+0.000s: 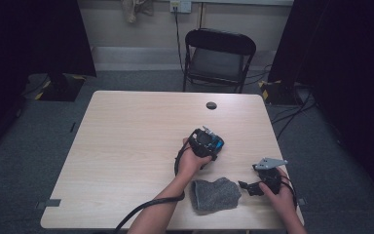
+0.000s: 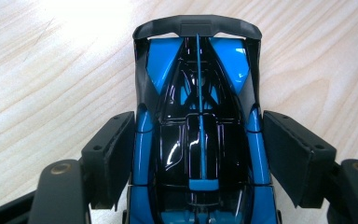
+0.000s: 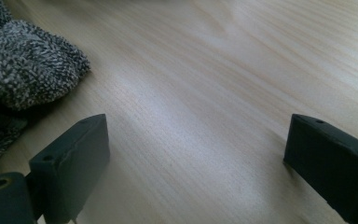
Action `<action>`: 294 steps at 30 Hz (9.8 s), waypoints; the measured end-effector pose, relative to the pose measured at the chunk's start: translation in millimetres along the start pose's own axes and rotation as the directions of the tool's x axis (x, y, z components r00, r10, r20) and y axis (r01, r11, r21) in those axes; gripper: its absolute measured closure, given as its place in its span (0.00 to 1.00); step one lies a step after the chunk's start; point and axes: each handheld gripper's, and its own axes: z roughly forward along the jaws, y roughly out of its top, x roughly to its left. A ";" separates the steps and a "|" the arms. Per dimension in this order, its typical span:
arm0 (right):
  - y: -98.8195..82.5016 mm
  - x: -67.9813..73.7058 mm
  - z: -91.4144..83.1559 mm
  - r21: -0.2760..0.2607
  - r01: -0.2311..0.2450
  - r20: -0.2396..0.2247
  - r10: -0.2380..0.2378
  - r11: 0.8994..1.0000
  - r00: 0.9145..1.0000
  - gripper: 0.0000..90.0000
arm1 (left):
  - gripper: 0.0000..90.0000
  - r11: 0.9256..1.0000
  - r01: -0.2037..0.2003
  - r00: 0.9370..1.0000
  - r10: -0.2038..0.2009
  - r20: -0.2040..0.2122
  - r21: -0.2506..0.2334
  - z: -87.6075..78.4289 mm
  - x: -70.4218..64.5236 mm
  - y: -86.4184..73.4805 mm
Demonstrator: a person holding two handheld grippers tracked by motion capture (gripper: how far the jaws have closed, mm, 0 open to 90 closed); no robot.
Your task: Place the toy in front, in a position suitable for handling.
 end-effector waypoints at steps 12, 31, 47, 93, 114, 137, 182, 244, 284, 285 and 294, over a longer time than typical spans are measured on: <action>0.0 0.0 0.0 0.000 0.000 0.000 0.000 1.000 1.000 0.07 | 0.28 1.000 0.003 1.000 -0.003 0.005 0.006 5.9 0.0 -10.1; 0.0 0.1 0.0 0.000 -0.001 0.000 0.001 1.000 1.000 0.07 | 0.29 0.998 0.015 1.000 -0.014 -0.009 0.058 -10.2 5.4 -1.0; 0.0 0.0 0.0 0.000 0.000 0.000 0.000 1.000 1.000 0.07 | 0.29 0.999 0.006 0.999 -0.004 -0.038 0.052 -39.2 33.5 -8.7; 0.0 0.2 0.0 0.000 -0.001 0.003 0.001 1.000 1.000 0.07 | 0.30 0.995 0.081 0.996 -0.078 -0.051 0.059 -49.5 83.7 -60.9; 0.0 0.2 0.0 0.000 -0.001 0.003 0.001 1.000 1.000 0.07 | 0.18 0.998 0.056 0.998 -0.057 -0.014 -0.023 -87.8 85.6 -85.4; 12.5 3.1 -14.6 0.002 0.066 -0.050 -0.065 0.998 0.997 0.09 | 0.16 0.998 0.027 0.999 -0.029 -0.025 -0.063 -84.5 84.6 -128.1; 44.7 101.1 24.5 -0.012 0.288 -0.381 -0.270 0.958 0.884 0.72 | 0.17 0.990 -0.025 0.998 0.018 -0.053 -0.137 -85.8 77.5 -137.0; 189.2 133.9 133.7 -0.006 0.188 -0.141 -0.187 0.982 0.972 0.81 | 0.26 0.990 -0.018 0.999 0.013 -0.037 -0.138 -86.1 80.5 -136.0; 201.3 108.2 139.5 -0.023 0.090 -0.099 -0.091 0.996 0.991 0.81 | 0.26 0.990 0.013 1.000 -0.016 -0.021 -0.138 -85.8 80.9 -136.8; 201.6 105.6 139.7 -0.021 0.083 -0.099 -0.085 0.996 0.991 0.81 | 0.26 0.990 0.012 1.000 -0.015 -0.021 -0.138 -85.9 81.0 -136.8; 202.3 84.1 142.5 -0.009 0.055 -0.051 -0.056 0.998 0.997 0.81 | 0.26 0.990 0.013 1.000 -0.016 -0.020 -0.137 -86.0 80.9 -137.0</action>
